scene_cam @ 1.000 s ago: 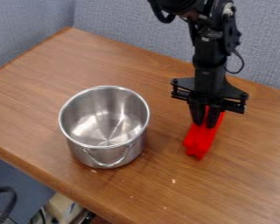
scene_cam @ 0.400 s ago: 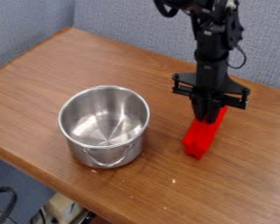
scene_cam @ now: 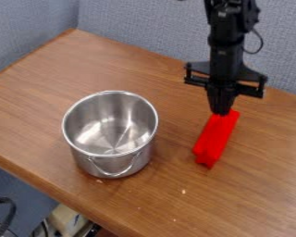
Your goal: Move the red object from the metal pot to the table
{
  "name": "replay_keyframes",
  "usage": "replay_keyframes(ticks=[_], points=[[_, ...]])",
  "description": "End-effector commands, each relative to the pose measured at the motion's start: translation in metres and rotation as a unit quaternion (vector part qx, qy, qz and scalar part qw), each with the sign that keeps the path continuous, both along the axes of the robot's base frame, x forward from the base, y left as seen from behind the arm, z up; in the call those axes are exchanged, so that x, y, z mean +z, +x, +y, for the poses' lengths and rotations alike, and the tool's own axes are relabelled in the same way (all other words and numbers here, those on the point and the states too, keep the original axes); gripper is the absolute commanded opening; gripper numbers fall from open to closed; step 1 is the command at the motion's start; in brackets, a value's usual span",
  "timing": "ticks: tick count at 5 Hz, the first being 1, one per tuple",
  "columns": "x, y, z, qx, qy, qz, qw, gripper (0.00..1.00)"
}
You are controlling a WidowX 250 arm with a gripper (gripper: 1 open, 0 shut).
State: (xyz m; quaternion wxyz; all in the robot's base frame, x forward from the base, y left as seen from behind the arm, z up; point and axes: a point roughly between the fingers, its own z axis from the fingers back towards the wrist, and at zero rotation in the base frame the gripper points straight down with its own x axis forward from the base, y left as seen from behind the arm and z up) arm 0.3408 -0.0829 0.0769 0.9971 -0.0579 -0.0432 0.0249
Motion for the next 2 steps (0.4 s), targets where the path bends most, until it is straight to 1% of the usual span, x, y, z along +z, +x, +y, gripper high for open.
replay_keyframes(ticks=[1,2], points=[[0.037,0.014,0.01,0.017,-0.014,-0.046,0.9987,0.0],[0.051,0.021,0.017,0.024,-0.024,-0.054,0.998,0.0]])
